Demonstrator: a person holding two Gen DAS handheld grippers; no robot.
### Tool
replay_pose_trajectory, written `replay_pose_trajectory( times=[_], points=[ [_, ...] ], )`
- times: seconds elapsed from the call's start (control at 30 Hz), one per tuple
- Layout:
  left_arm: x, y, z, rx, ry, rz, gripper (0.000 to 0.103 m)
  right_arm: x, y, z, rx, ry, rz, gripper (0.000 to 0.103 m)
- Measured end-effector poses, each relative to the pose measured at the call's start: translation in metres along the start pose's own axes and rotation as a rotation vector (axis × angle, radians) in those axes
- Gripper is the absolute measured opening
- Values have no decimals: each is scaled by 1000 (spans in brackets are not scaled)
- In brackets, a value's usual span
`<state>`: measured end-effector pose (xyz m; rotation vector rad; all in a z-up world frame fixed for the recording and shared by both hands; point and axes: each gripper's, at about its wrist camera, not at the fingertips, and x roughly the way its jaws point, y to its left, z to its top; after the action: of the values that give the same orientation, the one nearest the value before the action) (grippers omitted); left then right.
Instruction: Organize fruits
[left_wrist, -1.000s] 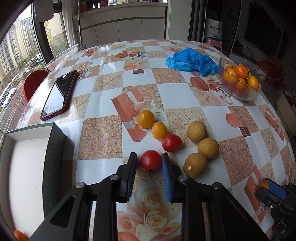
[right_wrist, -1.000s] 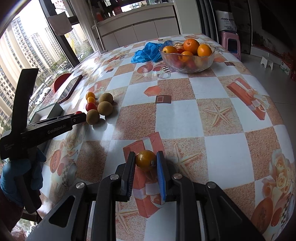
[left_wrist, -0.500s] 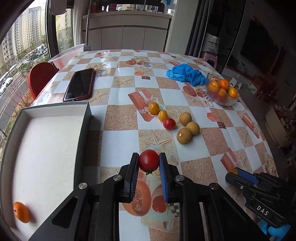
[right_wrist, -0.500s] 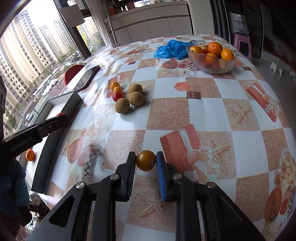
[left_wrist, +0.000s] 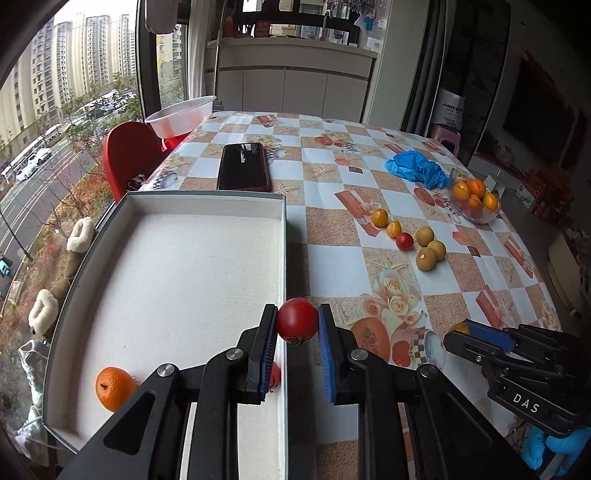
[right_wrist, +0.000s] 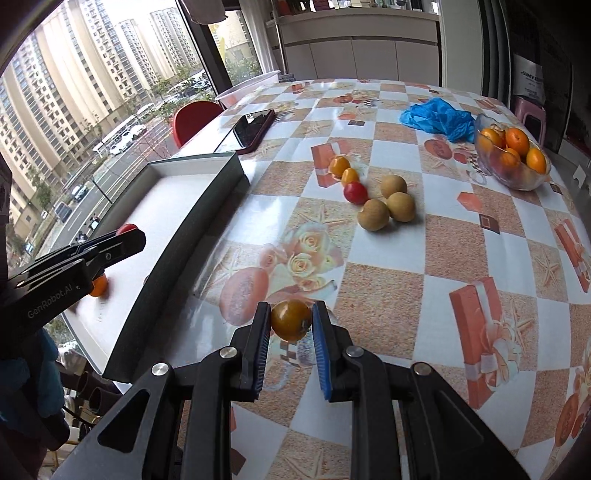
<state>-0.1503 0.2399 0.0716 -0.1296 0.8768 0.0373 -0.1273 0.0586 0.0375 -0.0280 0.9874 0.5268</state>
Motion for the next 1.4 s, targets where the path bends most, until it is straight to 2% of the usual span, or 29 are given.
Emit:
replay_pose_trajectory(
  times=[0.33,0.6,0.87,0.9,0.93,0.97,1.0,1.03,1.07,1.13,1.17,1.27,1.33,1.4],
  points=[
    [-2,49,-9,-73,-17,66,23,13,65,27,-96,14,72,25],
    [10,82,-26,-134,21,110,23,46,120,49,-184,43,123,25],
    [16,88,-31,-122,40,116,23,75,136,57,-212,119,115,26],
    [16,88,-31,-121,38,121,23,77,135,57,-215,123,110,32],
    [16,87,-32,-117,37,125,23,76,134,57,-217,119,101,45],
    [16,86,-32,-110,36,129,25,73,134,59,-215,106,118,50],
    [16,85,-32,-103,36,132,28,69,133,60,-215,93,126,65],
    [15,83,-32,-96,31,128,48,64,132,62,-218,75,106,84],
    [12,81,-32,-86,11,125,76,57,131,63,-226,47,78,87],
    [1,74,-32,-72,-52,172,101,44,126,65,-239,-4,46,88],
    [-3,70,-31,-58,-84,181,101,39,121,66,-237,-21,31,88],
    [-8,58,-25,-15,-84,167,101,25,91,66,-187,-59,-43,95],
    [-12,49,-21,-1,-94,146,101,16,61,61,-114,-80,-88,103],
    [-18,36,-17,15,-116,118,101,9,26,54,-32,-89,-147,103]
  ],
)
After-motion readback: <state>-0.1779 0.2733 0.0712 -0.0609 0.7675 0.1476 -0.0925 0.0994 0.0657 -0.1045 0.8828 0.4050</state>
